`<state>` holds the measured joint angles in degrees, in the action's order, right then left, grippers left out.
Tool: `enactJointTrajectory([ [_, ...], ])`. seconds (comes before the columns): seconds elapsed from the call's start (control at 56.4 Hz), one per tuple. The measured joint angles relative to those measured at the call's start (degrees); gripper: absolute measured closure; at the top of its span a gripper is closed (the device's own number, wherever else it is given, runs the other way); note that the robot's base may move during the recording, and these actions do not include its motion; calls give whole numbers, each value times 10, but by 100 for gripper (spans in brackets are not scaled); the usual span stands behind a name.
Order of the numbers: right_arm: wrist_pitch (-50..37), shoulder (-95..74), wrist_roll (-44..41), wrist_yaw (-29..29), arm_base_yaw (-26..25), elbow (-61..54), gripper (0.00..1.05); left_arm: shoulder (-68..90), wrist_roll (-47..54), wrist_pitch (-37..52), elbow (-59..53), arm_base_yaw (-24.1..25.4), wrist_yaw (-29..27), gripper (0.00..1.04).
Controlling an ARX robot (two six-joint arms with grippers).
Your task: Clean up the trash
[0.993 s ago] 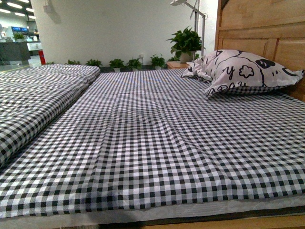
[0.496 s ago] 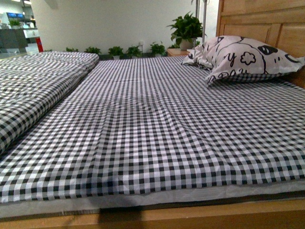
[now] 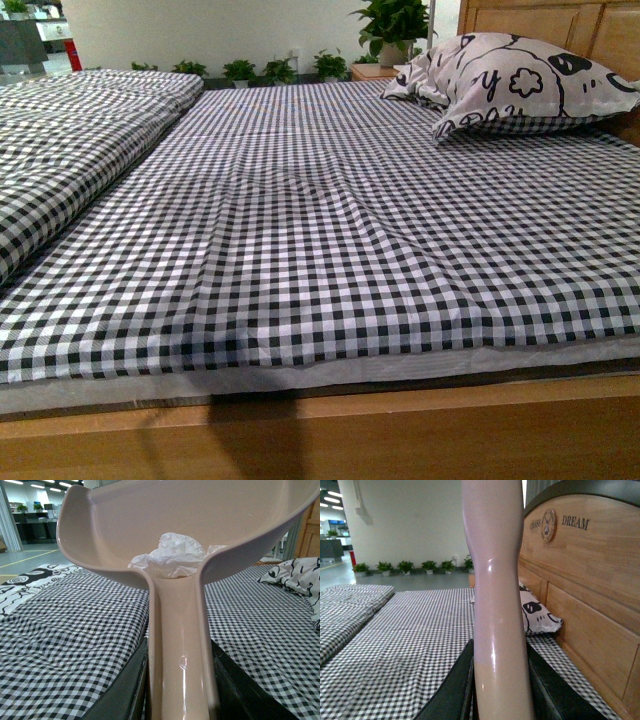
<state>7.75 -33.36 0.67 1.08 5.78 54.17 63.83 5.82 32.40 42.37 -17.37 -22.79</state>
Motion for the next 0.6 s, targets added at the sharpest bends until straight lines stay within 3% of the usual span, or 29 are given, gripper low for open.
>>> enactJointTrajectory([
  [0.603, 0, 0, 0, 0, 0, 0, 83, 0, 0, 0, 0, 0, 0, 76],
])
